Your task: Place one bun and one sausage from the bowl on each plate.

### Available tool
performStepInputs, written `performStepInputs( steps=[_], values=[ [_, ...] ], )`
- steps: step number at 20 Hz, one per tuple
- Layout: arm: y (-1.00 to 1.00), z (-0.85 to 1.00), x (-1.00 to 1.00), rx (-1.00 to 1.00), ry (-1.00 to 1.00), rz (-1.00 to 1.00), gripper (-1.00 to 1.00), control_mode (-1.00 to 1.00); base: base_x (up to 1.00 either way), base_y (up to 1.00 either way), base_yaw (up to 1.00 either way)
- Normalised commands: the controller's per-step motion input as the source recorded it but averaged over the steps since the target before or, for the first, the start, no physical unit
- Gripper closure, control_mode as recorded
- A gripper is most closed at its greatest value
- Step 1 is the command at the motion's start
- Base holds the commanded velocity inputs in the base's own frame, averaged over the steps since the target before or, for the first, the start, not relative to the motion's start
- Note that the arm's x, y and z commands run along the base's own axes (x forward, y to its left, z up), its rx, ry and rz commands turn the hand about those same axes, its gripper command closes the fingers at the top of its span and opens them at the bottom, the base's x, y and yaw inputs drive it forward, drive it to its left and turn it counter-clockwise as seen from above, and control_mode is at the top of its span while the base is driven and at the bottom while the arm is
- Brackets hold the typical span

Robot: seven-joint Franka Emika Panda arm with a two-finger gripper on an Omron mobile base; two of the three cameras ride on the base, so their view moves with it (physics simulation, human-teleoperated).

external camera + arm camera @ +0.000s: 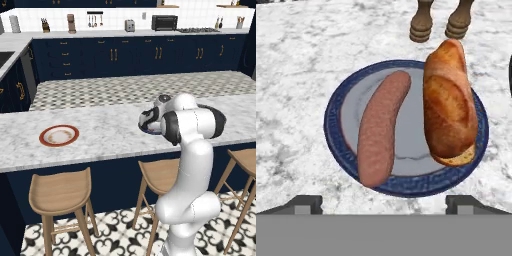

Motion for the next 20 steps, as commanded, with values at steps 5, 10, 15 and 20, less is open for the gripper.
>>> performStepInputs(
  steps=[5,10,15,20],
  values=[
    [-0.06,0.73,-0.06,0.0,-0.02,-0.15,-1.0,-1.0,0.0,0.0,0.0],
    [-0.41,0.48,0.0,0.01,0.0,-0.25,-1.0,-1.0,0.0,0.0,0.0],
    [-0.69,0.41,0.0,0.09,0.0,-0.14,-1.0,-1.0,0.0,0.0,0.0],
    [-0.86,0.35,0.0,0.17,0.0,0.0,-1.0,-1.0,0.0,0.0,0.0]
  ],
)
